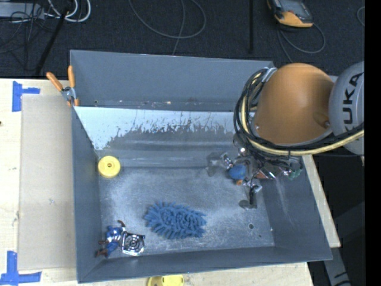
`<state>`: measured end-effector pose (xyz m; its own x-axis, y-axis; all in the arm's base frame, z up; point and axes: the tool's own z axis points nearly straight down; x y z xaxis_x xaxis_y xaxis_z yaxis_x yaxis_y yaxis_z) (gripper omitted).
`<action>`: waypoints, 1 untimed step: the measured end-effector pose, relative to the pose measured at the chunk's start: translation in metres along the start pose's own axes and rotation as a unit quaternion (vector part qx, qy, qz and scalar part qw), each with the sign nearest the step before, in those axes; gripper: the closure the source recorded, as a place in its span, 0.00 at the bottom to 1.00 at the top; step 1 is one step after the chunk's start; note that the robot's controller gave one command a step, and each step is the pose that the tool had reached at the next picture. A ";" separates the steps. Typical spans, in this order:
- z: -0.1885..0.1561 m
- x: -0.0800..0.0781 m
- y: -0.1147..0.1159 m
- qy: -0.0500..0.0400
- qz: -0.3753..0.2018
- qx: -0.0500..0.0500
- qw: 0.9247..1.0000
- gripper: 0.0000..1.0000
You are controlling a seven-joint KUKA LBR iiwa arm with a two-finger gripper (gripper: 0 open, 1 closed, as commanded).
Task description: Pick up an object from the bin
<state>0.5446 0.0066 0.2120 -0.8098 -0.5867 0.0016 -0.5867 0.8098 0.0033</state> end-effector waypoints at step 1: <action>0.026 0.006 0.042 -0.005 0.047 0.004 0.999 0.00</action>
Offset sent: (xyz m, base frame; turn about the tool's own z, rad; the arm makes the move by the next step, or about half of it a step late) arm 0.0163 0.0621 -0.0591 0.0092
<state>0.5152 0.0377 0.1858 -0.8615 -0.5077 -0.0077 -0.5076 0.8616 -0.0047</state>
